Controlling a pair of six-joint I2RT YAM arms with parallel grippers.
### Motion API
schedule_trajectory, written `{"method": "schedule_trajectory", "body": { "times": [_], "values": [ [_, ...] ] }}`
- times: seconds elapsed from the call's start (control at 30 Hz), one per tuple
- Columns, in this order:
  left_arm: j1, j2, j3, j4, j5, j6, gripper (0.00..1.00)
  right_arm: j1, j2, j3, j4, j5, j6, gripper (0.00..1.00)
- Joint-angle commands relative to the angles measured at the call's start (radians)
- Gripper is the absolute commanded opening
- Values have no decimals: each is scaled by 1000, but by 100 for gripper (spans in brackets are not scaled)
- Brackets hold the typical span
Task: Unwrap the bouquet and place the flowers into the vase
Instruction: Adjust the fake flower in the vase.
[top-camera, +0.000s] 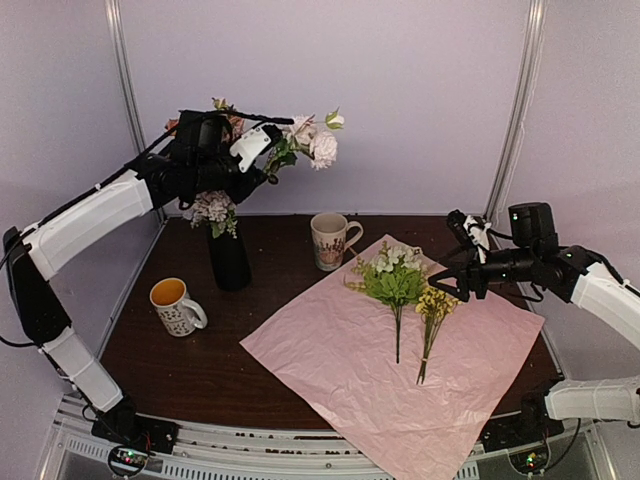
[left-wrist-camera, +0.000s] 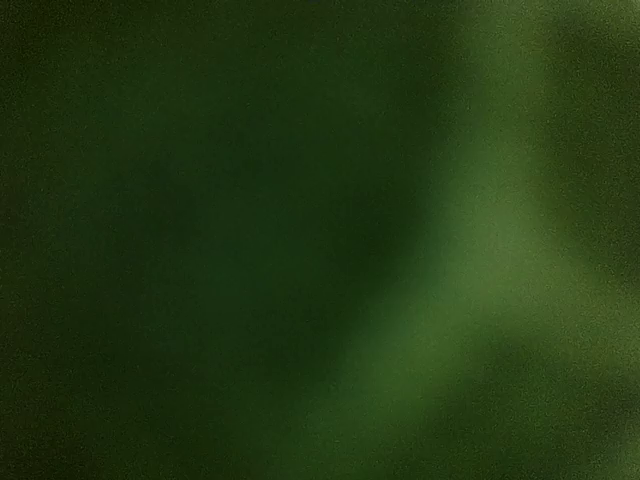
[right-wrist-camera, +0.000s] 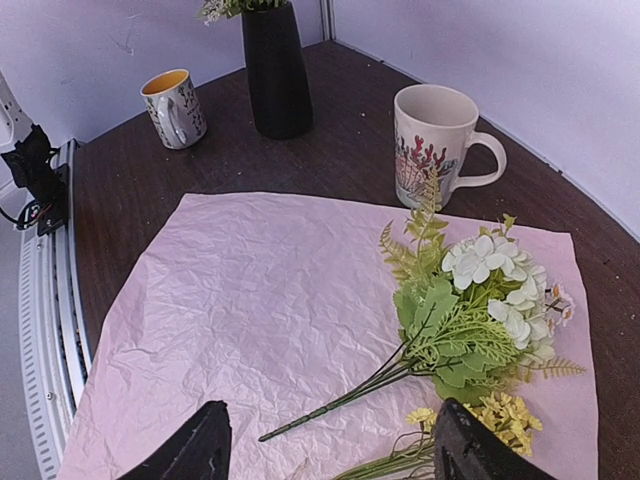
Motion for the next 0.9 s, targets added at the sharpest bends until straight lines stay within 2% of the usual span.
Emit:
{"method": "schedule_trajectory", "body": {
  "times": [0.0, 0.23, 0.63, 0.77, 0.87],
  "values": [
    [-1, -97, -65, 13, -37, -4, 44, -6, -9, -11, 24, -21, -5, 70],
    [-1, -123, -125, -8, 2, 28, 46, -6, 1, -13, 27, -26, -5, 70],
    [-1, 74, 85, -9, -39, 63, 44, -9, 1, -17, 29, -19, -2, 70],
    [-1, 103, 110, 30, -99, 59, 38, -13, 1, -18, 29, -21, -3, 70],
    [-1, 109, 111, 48, -114, 55, 25, -13, 5, -19, 28, -24, -4, 70]
  ]
}}
